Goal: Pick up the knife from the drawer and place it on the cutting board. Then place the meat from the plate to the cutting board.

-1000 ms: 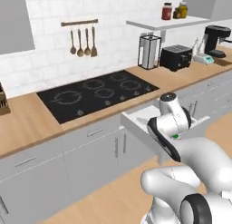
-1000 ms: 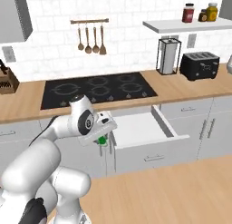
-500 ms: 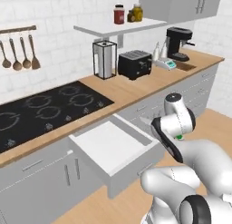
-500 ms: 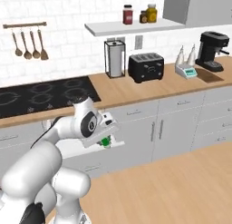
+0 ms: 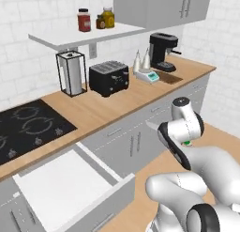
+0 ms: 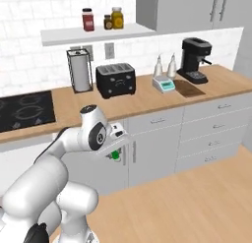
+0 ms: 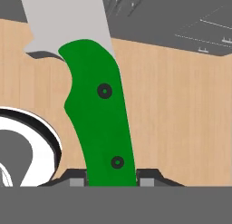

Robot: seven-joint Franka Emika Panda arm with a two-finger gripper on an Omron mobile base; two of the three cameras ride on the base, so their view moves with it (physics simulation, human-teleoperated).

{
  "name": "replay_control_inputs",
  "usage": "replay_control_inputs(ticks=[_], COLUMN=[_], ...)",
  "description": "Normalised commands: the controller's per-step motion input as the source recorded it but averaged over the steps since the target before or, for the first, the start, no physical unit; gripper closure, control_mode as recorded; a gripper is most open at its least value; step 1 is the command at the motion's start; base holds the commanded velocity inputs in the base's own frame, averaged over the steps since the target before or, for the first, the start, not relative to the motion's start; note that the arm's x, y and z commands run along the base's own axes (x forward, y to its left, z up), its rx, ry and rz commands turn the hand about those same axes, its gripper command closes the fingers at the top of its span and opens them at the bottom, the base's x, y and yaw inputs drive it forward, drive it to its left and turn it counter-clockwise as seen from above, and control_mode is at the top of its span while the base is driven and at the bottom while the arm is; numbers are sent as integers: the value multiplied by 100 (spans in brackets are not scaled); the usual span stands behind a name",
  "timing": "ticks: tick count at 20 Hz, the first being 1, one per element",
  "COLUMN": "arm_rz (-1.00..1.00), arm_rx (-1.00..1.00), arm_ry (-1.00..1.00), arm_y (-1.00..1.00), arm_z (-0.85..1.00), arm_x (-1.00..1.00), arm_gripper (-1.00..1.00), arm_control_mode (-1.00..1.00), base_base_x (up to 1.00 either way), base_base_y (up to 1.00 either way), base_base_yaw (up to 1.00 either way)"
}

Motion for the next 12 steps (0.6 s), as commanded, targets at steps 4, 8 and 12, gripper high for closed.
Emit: replay_control_inputs(ticks=[4,8,12], arm_rz=[0,0,0], arm_rx=[0,0,0], arm_ry=[0,0,0], arm_y=[0,0,0], arm_z=[0,0,0], arm_x=[0,0,0], arm_gripper=[100,100,100], arm_control_mode=[100,100,100], base_base_x=[100,100,100], base_base_y=[-100,-100,-100], base_base_yaw=[0,0,0])
